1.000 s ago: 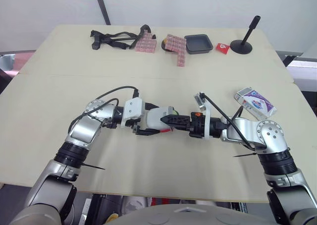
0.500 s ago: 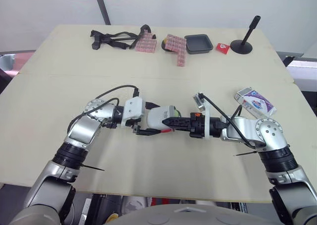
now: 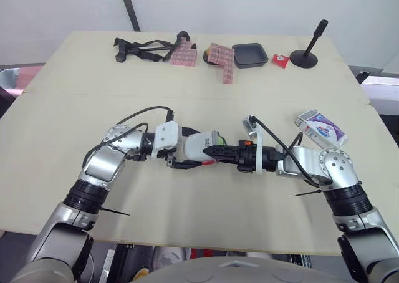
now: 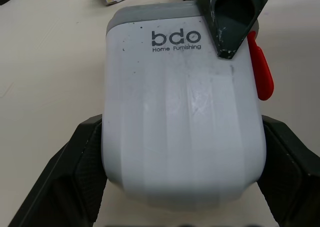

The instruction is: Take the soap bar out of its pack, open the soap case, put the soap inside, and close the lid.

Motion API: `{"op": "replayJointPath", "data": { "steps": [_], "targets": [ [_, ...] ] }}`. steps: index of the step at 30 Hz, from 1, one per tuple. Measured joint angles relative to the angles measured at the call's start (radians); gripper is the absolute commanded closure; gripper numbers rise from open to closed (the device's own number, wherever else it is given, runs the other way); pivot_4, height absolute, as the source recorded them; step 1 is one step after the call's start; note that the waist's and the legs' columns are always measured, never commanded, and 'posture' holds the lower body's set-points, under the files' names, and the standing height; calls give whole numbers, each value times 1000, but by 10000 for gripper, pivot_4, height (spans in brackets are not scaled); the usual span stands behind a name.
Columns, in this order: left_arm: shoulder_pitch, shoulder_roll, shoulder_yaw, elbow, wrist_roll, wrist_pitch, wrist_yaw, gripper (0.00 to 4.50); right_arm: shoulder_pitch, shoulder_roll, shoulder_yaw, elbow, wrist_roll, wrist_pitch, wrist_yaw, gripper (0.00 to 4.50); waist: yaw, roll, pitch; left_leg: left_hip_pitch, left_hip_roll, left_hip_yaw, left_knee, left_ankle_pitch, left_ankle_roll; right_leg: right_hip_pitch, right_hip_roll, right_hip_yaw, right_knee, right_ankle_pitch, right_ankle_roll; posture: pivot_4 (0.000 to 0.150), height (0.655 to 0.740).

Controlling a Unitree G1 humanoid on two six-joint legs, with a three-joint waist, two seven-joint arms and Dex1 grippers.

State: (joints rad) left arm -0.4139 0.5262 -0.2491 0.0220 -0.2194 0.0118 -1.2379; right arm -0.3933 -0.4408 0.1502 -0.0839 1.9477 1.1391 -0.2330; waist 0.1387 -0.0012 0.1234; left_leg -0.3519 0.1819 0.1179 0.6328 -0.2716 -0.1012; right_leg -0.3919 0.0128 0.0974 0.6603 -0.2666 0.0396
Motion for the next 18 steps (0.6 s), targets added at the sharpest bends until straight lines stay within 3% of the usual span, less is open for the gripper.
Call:
{"op": "replayJointPath", "data": {
  "steps": [9, 18],
  "targets": [
    [-11, 14, -3, 22, 0, -2, -2, 104, -10, -3, 0, 1, 0, -19, -14, 23586, -1, 0, 0, 0, 0, 0, 0, 0, 0, 0, 0, 0, 0, 0, 0, 1500, 7400],
    [-29, 75, 29, 144, 27, -53, 10, 104, -94, -193, -49, 3, -50, 15, 55, 23586, 6, 0, 0, -1, 0, 0, 0, 0, 0, 0, 4, 0, 0, 0, 0, 1500, 7400]
  ]
}}
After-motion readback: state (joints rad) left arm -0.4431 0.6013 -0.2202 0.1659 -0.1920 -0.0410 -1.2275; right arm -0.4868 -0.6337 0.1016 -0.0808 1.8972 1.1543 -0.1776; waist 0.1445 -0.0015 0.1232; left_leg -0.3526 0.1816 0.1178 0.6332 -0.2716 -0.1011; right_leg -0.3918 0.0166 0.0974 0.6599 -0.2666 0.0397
